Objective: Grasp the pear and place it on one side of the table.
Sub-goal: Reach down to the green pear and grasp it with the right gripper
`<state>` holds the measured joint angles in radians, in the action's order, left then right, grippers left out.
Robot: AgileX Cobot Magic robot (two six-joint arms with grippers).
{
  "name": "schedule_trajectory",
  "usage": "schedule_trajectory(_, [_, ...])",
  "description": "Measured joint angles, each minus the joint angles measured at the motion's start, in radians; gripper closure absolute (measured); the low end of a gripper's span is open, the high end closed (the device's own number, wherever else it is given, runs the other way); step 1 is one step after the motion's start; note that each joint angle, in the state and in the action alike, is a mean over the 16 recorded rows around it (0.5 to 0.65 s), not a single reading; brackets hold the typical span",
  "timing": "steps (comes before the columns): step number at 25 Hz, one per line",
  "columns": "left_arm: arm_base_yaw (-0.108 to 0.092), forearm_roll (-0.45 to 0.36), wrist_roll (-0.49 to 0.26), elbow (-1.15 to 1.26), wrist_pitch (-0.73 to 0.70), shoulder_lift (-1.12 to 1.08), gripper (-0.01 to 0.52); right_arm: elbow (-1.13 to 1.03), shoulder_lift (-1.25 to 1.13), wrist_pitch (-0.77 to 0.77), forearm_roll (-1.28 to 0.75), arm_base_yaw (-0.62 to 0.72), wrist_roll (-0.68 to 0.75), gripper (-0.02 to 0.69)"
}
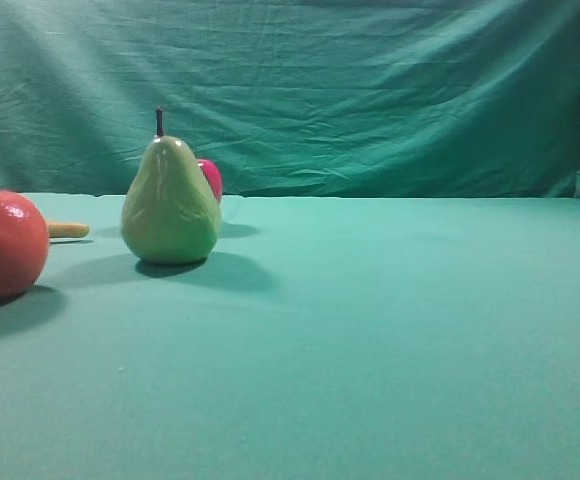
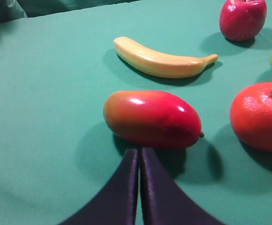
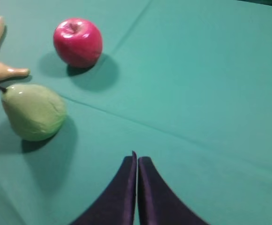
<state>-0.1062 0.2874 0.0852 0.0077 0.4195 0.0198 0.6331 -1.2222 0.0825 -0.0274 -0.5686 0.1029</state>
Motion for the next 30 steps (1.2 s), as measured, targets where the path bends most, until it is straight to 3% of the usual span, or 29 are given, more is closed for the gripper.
schedule_trajectory(4, [0.000, 0.000, 0.000, 0.000, 0.000, 0.000, 0.514, 0.090, -0.155, -0.020, -0.024, -0.108, -0.017, 0.637])
schedule_trajectory(7, [0.000, 0.000, 0.000, 0.000, 0.000, 0.000, 0.514, 0.152, -0.244, -0.024, -0.048, -0.176, -0.024, 0.568])
schedule_trajectory(18, [0.000, 0.000, 0.000, 0.000, 0.000, 0.000, 0.514, 0.341, -0.484, -0.052, -0.133, -0.303, -0.042, 0.129])
schedule_trajectory(21, [0.000, 0.000, 0.000, 0.000, 0.000, 0.000, 0.514, 0.392, -0.546, -0.061, -0.137, -0.299, -0.046, 0.042])
schedule_trajectory(25, [0.000, 0.000, 0.000, 0.000, 0.000, 0.000, 0.514, 0.462, -0.629, -0.071, -0.136, -0.277, -0.048, -0.003])
schedule_trajectory(30, [0.000, 0.000, 0.000, 0.000, 0.000, 0.000, 0.514, 0.537, -0.725, -0.078, -0.134, -0.247, -0.050, 0.010])
